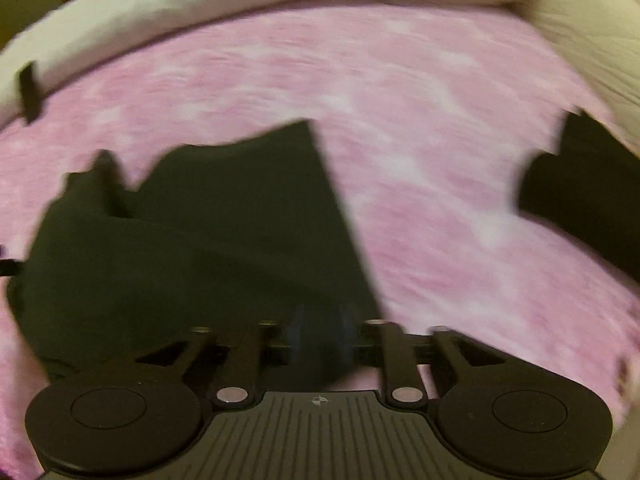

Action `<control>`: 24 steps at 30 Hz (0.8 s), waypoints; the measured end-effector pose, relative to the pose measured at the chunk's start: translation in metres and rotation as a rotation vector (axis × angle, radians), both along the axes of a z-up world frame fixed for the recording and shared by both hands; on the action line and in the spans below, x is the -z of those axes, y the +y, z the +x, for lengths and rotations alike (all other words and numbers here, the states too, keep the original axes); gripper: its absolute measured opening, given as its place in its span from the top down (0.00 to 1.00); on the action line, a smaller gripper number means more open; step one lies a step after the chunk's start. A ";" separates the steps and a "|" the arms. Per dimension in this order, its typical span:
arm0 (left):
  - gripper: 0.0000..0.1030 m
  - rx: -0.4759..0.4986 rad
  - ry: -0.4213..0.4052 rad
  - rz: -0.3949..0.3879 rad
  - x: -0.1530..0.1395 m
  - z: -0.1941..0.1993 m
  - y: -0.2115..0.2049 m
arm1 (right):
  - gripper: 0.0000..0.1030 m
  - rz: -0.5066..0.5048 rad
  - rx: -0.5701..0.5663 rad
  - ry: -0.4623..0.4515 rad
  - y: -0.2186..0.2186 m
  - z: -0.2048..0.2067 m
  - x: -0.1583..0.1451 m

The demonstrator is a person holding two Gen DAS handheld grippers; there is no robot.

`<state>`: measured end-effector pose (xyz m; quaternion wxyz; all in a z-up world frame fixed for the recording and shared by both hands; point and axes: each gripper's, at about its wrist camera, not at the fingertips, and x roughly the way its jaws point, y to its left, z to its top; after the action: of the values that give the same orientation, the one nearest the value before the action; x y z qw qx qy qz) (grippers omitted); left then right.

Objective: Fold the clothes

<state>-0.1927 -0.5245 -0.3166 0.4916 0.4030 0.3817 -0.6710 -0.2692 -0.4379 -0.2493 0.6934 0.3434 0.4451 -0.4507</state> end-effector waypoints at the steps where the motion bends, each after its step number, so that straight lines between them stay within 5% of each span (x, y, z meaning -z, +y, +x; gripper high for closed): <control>1: 0.44 -0.018 0.051 0.029 0.007 0.004 -0.008 | 0.34 -0.001 -0.019 -0.026 -0.002 0.010 0.004; 2: 0.44 -0.034 0.094 0.050 0.013 0.005 -0.015 | 0.24 -0.005 -0.039 -0.048 -0.004 0.020 0.007; 8: 0.51 -0.122 0.263 0.117 0.041 0.009 -0.054 | 0.24 -0.006 -0.076 -0.047 -0.049 0.053 0.047; 10: 0.71 -0.123 0.294 0.132 0.047 0.009 -0.064 | 0.24 0.026 -0.030 -0.058 -0.070 0.055 0.063; 13: 0.89 -0.082 0.301 0.120 0.045 0.004 -0.069 | 0.24 0.070 0.046 -0.052 -0.093 0.051 0.075; 16: 0.97 -0.073 0.280 0.085 0.034 0.002 -0.068 | 0.24 0.091 0.072 -0.060 -0.109 0.045 0.076; 24: 1.00 -0.172 0.248 -0.060 -0.019 0.044 -0.050 | 0.24 -0.014 -0.043 0.014 -0.133 0.063 0.081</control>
<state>-0.1484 -0.5743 -0.2980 0.5081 0.2681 0.4525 -0.6821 -0.2061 -0.5707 -0.3306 0.7021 0.3258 0.4539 -0.4414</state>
